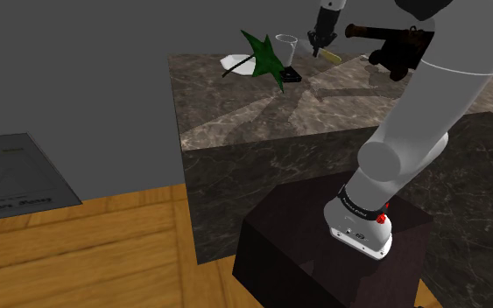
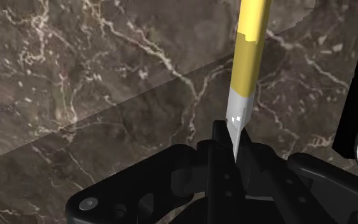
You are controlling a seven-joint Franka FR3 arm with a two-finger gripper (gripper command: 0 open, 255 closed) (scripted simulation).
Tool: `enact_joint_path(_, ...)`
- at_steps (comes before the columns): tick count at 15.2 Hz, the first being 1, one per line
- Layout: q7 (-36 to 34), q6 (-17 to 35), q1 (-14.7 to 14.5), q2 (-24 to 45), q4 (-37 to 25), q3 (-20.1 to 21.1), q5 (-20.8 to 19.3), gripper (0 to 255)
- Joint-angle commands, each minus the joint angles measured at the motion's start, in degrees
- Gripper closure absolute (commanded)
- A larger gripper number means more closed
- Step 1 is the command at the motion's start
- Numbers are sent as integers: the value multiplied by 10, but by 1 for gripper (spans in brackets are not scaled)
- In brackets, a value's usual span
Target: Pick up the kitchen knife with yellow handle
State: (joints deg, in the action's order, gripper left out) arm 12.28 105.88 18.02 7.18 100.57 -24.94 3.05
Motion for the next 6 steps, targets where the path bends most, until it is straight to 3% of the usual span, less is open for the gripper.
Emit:
enact_joint_path(1,-1,-15,0,-2,-12,0,-1,255)
enact_joint_path(6,-1,-39,0,-4,-35,-1,-2,255)
